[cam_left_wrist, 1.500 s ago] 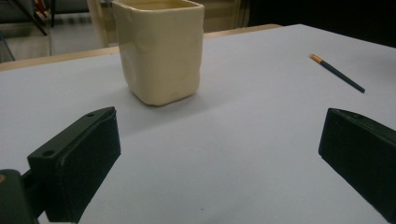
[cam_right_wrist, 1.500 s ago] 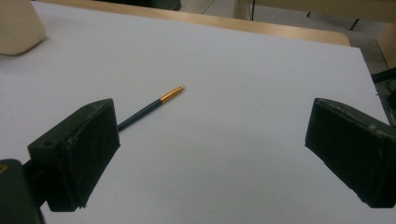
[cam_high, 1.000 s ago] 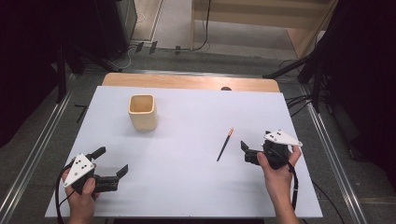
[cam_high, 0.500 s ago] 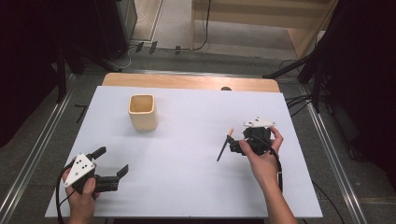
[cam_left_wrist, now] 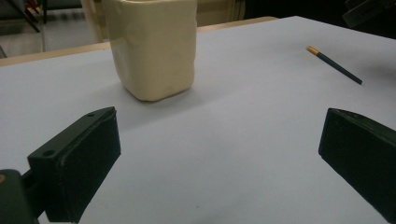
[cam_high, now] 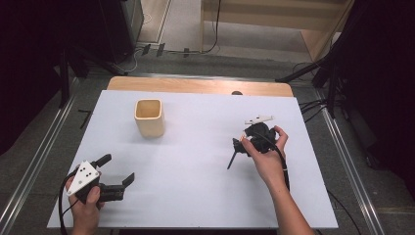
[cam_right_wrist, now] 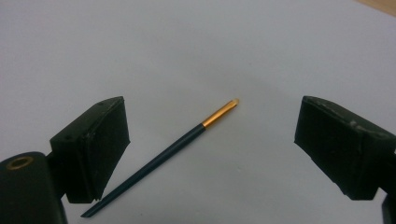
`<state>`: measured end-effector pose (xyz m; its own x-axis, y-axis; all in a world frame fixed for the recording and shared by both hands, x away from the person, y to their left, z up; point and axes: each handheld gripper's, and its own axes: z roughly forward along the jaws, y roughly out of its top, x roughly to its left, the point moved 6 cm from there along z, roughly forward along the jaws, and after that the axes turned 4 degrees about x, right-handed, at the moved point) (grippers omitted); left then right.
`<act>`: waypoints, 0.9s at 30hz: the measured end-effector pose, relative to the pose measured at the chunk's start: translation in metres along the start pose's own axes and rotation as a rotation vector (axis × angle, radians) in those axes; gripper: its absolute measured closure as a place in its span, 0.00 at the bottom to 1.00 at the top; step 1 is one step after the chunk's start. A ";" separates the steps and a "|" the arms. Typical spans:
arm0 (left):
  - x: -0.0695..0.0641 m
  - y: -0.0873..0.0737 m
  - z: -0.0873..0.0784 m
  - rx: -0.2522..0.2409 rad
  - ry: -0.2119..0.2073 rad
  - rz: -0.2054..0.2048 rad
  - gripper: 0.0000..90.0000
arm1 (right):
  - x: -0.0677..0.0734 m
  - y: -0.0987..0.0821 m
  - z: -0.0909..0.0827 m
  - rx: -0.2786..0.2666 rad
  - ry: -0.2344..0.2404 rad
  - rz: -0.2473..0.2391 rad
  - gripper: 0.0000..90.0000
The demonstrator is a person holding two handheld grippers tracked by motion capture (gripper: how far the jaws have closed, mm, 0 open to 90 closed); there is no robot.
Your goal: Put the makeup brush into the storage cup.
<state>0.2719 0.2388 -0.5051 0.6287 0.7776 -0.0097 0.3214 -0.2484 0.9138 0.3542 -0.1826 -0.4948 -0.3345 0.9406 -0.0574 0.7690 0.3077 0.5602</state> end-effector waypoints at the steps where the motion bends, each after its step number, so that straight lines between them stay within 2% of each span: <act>1: 0.000 0.000 0.000 0.001 0.000 0.003 0.00 | 0.000 0.000 0.002 0.017 0.008 0.002 0.12; 6: -0.001 0.000 0.001 0.004 -0.004 0.004 0.00 | -0.001 -0.002 0.012 0.103 0.028 0.034 0.15; 10: -0.002 0.000 0.001 0.007 -0.004 0.011 0.00 | 0.001 -0.003 0.018 0.168 0.052 0.030 0.15; 18: -0.002 -0.001 0.002 0.011 -0.004 0.010 0.00 | 0.003 0.002 0.024 0.229 0.040 0.012 0.15; 22: -0.001 -0.001 0.002 0.010 -0.001 0.009 0.00 | 0.004 0.003 0.030 0.297 0.039 0.046 0.15; 24: 0.000 -0.001 0.001 0.009 0.000 0.007 0.00 | 0.006 0.003 0.033 0.314 0.043 0.057 0.16; 27: 0.001 -0.001 0.001 0.011 0.002 0.003 0.00 | 0.009 0.004 0.034 0.326 0.065 0.063 0.22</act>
<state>0.2727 0.2392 -0.5062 0.6282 0.7780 -0.0060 0.3269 -0.2570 0.9094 0.3725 -0.1679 -0.5212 -0.3066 0.9514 0.0278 0.9195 0.2886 0.2668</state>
